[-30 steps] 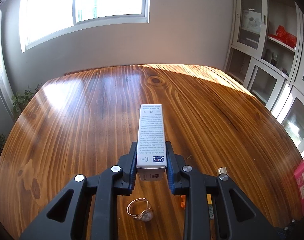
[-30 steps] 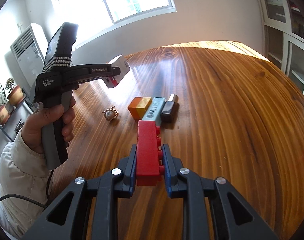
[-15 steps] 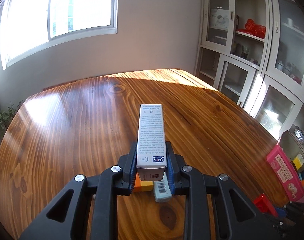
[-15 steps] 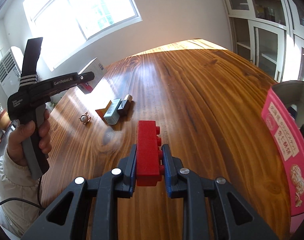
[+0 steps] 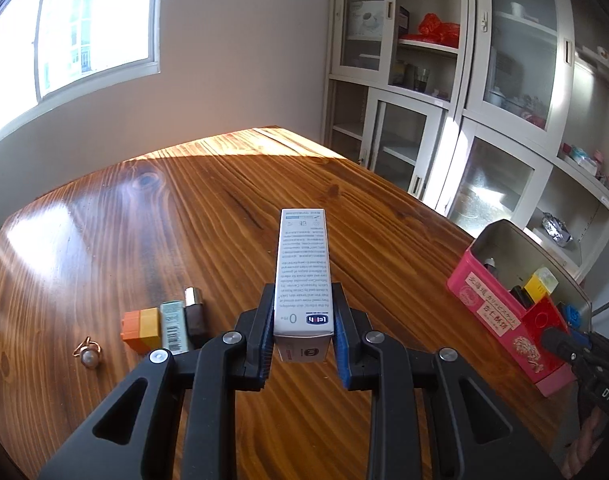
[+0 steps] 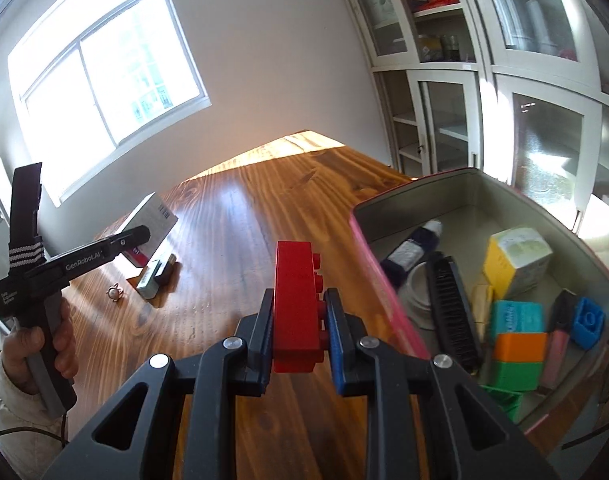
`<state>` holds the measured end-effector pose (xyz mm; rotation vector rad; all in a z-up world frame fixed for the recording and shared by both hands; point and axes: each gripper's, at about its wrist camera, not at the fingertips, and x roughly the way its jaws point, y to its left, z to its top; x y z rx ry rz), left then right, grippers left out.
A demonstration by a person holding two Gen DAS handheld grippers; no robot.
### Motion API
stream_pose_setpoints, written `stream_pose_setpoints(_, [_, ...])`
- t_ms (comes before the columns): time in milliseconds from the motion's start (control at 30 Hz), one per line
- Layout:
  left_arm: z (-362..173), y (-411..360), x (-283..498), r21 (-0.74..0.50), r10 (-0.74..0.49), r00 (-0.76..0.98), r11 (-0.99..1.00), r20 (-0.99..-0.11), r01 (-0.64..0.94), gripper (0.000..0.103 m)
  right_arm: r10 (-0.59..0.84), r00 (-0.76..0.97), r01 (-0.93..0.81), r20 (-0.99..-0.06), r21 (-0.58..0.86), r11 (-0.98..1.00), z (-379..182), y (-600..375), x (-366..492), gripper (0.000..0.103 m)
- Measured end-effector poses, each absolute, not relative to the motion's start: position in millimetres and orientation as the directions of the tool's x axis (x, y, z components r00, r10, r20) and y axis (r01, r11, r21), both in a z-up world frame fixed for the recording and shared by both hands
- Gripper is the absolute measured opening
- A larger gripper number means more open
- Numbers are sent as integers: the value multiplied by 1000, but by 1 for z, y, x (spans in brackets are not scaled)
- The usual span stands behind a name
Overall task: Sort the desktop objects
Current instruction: 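Carry the red block into the pink tin while left carries the white box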
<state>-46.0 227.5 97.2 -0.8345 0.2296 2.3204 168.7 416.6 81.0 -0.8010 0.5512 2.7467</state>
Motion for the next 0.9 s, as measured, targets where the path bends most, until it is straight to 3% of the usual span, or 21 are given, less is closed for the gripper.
stream_pose_setpoints(333, [99, 309, 4, -27, 583, -488, -659, -649, -752, 27, 292, -805, -485, -516, 289, -826, 79, 489, 222, 26])
stream_pose_setpoints(900, [93, 415, 43, 12, 620, -390, -523, -680, -852, 28, 320, -793, -528, -519, 323, -785, 63, 536, 243, 26])
